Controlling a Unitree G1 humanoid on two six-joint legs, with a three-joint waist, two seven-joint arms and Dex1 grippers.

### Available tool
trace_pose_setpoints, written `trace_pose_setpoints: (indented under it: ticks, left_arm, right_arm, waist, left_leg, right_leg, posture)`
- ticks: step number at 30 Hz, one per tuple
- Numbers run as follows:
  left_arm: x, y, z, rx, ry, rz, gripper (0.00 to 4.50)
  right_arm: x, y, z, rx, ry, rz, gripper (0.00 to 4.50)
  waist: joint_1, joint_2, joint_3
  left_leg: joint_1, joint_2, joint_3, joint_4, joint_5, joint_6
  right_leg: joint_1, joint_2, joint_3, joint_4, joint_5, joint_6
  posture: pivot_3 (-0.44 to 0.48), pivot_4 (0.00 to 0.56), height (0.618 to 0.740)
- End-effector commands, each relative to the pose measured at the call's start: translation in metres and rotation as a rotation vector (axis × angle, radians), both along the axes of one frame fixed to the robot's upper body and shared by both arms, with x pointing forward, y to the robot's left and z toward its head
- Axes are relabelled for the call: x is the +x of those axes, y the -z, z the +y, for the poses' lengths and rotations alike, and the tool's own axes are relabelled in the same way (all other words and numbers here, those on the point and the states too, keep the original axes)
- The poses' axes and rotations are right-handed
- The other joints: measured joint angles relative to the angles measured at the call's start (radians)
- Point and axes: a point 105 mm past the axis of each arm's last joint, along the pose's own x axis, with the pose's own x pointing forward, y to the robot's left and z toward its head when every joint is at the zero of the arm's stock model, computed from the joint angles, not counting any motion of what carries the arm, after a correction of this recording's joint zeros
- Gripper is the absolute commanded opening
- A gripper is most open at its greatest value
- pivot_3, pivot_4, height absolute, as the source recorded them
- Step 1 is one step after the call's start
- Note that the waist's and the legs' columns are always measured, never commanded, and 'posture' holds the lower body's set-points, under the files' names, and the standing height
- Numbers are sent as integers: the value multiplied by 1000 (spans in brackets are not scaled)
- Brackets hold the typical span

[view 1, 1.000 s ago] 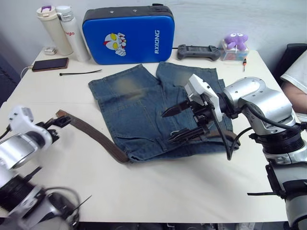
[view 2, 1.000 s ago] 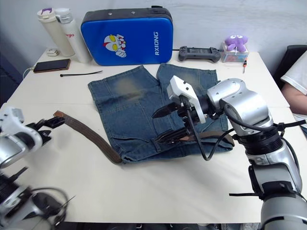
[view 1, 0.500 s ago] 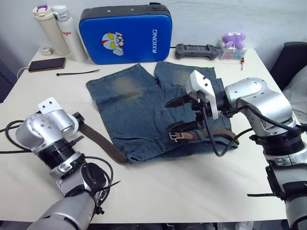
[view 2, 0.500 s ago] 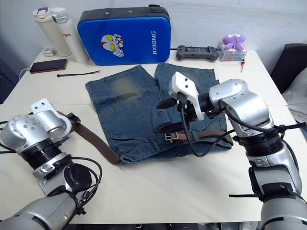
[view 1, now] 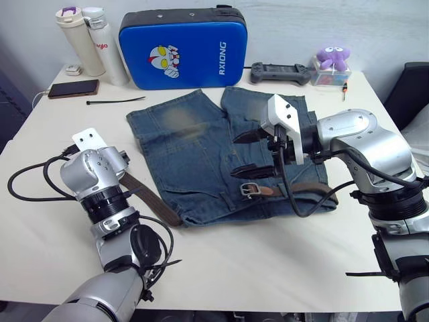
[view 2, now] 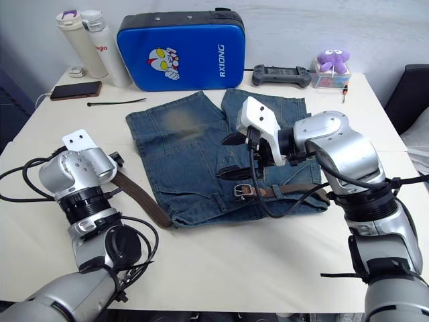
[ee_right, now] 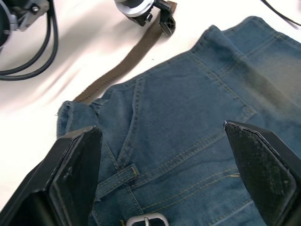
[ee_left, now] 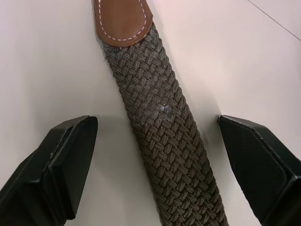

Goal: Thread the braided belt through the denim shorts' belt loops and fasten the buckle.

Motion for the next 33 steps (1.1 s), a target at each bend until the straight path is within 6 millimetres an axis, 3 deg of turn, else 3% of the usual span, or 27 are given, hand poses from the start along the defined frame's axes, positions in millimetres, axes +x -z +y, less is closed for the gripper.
trace_pose_setpoints:
  ticks: [1,6,9,10,15,19,23,25,28,29,30,31,33]
  left_arm:
    - [-9,13,-4,1,-3,70,3649]
    - [-19,12,6,34,-43,92,1478]
    - [-21,2,10,55,-53,62,185]
    - [-19,-3,9,51,-46,41,11]
    - [-1,-31,-7,70,157,-128,11]
    - [8,-80,-41,349,580,-371,11]
    - [-1,-88,-69,506,873,-437,11]
    - [-15,-95,-113,611,1203,-549,11]
    - [-31,-91,-146,743,1478,-563,11]
    - [-36,-89,-156,769,1561,-576,11]
    - [-41,-88,-165,797,1642,-588,11]
    - [-44,-87,-171,829,1703,-590,11]
    - [-46,-84,-176,856,1787,-581,11]
  right_arm:
    - [-3,-11,-1,-2,-4,-63,4500]
    - [0,-11,0,-1,4,-76,4500]
    - [3,-8,0,-18,10,-87,4500]
    - [4,-8,0,-20,11,-91,4500]
    - [7,-11,2,-10,9,-104,4500]
    - [2,-20,5,80,3,-41,4500]
    - [0,-36,3,239,39,97,4500]
    - [18,-47,-4,399,186,192,4500]
    - [40,-49,-13,542,369,311,4500]
    - [43,-48,-15,558,392,296,4500]
    - [45,-50,-17,546,409,173,4500]
    - [44,-49,-18,467,406,-10,4500]
    - [24,-35,-8,229,246,-311,4500]
  waist:
    - [-1,0,0]
    - [-10,0,0]
    - [-18,0,0]
    - [-20,0,0]
    - [-22,0,0]
    - [-28,1,1]
    - [-28,1,1]
    - [-30,2,1]
    - [-29,3,2]
    - [-29,3,2]
    - [-27,3,2]
    - [-26,3,2]
    - [-17,3,2]
  left_leg:
    - [0,0,0,0,0,0]
    - [0,0,1,0,-1,0]
    - [1,0,1,-1,-1,-1]
    - [1,0,1,-1,-1,-1]
    - [1,0,1,-1,-1,-1]
    - [0,0,1,-2,-1,-1]
    - [1,0,1,-3,-1,-1]
    - [1,0,1,-3,0,-1]
    - [1,1,1,-5,1,-1]
    - [1,1,1,-6,1,-1]
    - [1,1,1,-7,1,0]
    - [1,0,1,-10,2,0]
    - [0,0,1,-12,2,1]
  right_leg:
    - [0,0,0,0,0,0]
    - [0,0,0,1,0,0]
    - [0,0,0,1,0,0]
    - [0,0,0,1,0,0]
    - [0,0,0,2,0,0]
    - [0,0,0,3,0,0]
    - [0,0,0,-1,0,0]
    - [0,0,0,-2,0,0]
    - [0,0,0,-2,0,-1]
    - [0,0,0,-3,0,-1]
    - [0,-1,0,-4,0,-1]
    - [0,-1,1,-3,0,-1]
    - [-1,-1,0,-4,0,-1]
  posture:
    - [0,150,739]
    - [0,150,739]
    - [0,150,739]
    - [0,150,739]
    - [0,150,739]
    - [0,150,739]
    - [0,150,739]
    - [0,150,739]
    - [0,150,739]
    - [0,150,739]
    - [0,150,739]
    - [0,150,739]
    - [0,150,739]
